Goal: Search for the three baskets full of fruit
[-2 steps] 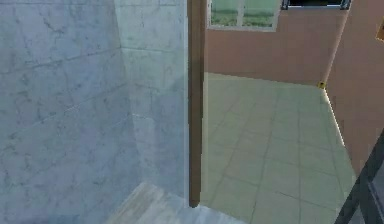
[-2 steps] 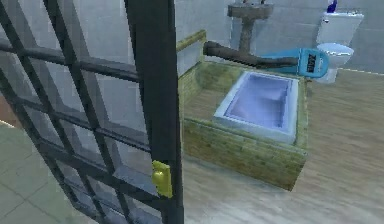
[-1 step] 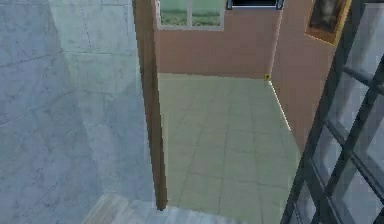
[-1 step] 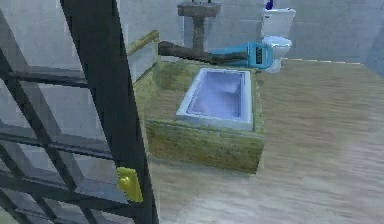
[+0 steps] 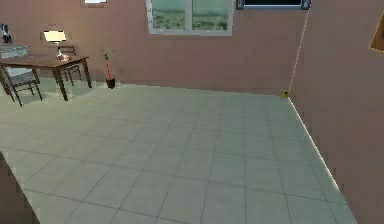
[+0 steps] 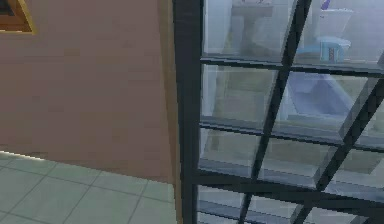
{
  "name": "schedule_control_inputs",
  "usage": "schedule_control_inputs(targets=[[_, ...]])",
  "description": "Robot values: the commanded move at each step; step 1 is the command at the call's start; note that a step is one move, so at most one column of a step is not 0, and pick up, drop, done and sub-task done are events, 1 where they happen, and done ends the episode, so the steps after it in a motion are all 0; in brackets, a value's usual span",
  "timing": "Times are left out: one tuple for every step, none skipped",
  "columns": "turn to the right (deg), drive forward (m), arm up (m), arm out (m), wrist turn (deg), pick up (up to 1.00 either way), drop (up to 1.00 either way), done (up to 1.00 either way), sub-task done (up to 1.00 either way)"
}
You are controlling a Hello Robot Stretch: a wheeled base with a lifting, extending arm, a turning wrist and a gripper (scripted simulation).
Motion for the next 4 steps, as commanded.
schedule_control_inputs(targets=[[0.0, 0.30, 0.00, 0.00, 0.0, 0.00, 0.00, 0.00, 0.00], [-45.0, 0.00, 0.00, 0.00, 0.0, 0.00, 0.00, 0.00, 0.00], [-9.0, 0.00, 0.00, 0.00, 0.0, 0.00, 0.00, 0.00, 0.00], [0.0, 1.00, 0.00, 0.00, 0.0, 0.00, 0.00, 0.00, 0.00]])
